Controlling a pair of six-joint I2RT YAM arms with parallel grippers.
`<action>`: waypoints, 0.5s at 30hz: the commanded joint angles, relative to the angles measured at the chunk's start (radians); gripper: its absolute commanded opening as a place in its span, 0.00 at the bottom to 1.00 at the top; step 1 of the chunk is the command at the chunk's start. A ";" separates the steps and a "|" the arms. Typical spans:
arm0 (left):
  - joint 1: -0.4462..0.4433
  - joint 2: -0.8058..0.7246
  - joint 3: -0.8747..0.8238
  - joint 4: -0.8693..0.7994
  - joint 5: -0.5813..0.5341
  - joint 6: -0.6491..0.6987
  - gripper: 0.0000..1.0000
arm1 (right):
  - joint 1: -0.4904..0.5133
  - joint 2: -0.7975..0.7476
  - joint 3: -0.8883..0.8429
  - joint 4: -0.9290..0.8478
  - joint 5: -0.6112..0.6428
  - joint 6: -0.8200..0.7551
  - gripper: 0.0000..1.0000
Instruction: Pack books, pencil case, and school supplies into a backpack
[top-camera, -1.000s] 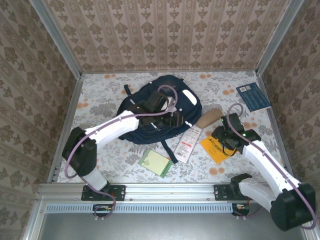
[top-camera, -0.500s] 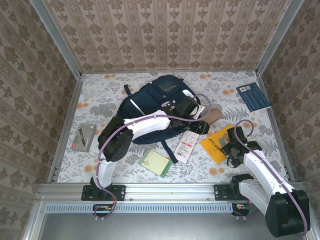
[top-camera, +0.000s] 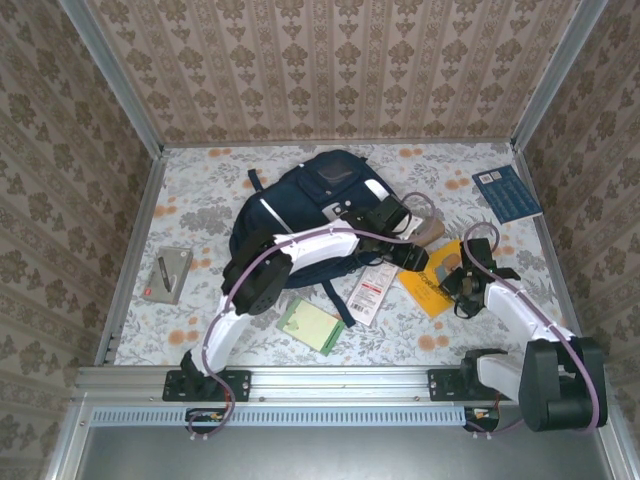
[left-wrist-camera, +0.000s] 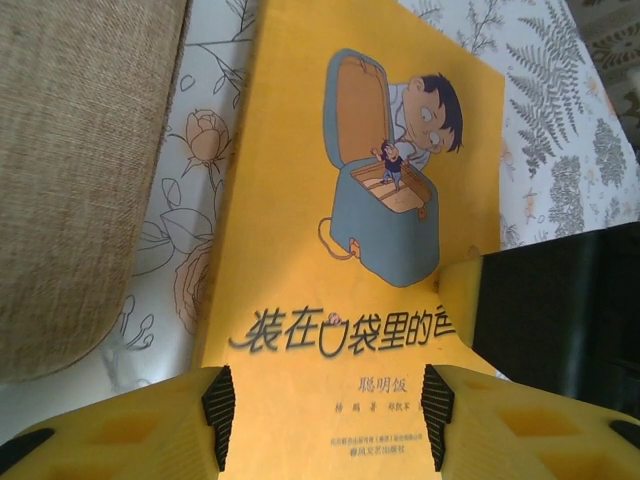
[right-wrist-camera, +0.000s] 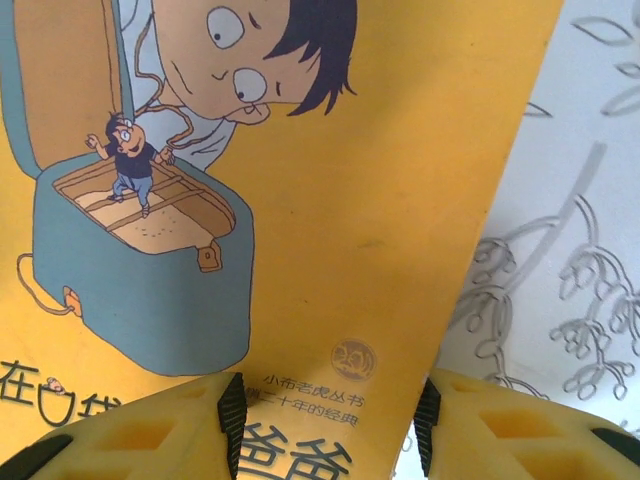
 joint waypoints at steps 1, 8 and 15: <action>-0.009 0.049 0.066 -0.049 0.022 0.029 0.55 | -0.006 0.030 0.063 0.016 -0.033 -0.096 0.50; -0.012 0.132 0.153 -0.125 -0.067 0.051 0.54 | -0.007 0.028 0.056 0.006 -0.025 -0.097 0.50; -0.014 0.165 0.175 -0.164 -0.143 0.053 0.54 | -0.011 0.038 0.050 -0.045 0.024 -0.067 0.51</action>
